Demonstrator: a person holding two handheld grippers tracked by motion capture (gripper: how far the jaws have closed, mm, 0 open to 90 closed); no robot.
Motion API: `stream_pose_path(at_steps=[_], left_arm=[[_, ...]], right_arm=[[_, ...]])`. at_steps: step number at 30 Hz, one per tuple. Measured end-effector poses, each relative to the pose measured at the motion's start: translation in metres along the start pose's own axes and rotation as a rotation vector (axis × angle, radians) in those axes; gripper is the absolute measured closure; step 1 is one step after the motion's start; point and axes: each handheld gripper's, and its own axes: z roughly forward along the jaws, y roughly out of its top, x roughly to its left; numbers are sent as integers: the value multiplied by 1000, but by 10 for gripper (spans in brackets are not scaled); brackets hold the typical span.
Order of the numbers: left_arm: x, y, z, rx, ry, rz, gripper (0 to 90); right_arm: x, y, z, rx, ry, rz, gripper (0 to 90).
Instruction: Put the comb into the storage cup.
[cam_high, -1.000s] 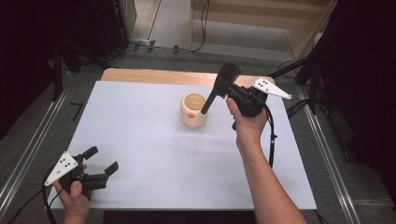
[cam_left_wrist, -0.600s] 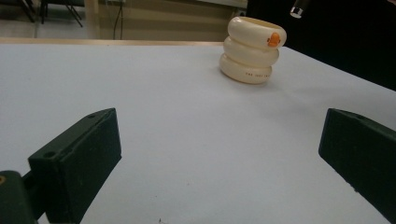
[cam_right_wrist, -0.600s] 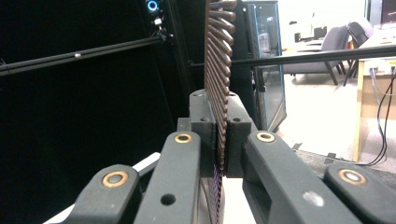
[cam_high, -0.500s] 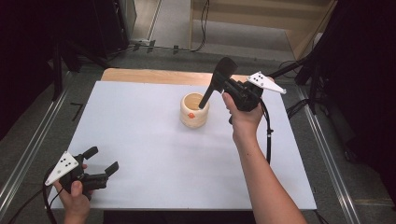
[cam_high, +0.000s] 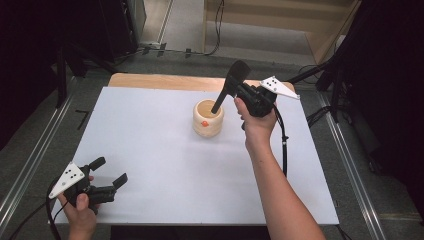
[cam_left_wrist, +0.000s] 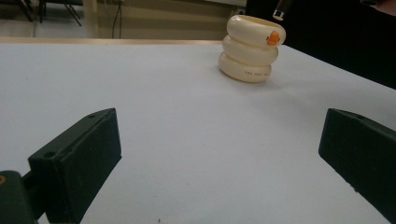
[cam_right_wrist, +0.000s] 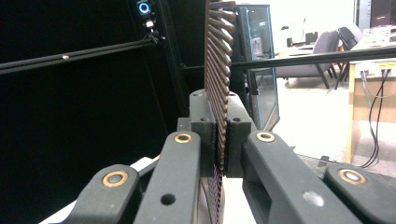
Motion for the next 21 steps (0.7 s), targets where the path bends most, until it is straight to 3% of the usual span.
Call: stream_pose_path(at_steps=[21], left_arm=[[0, 0, 0, 2, 3, 3, 0]], right_arm=[[4, -20, 18, 47, 5, -19, 843]])
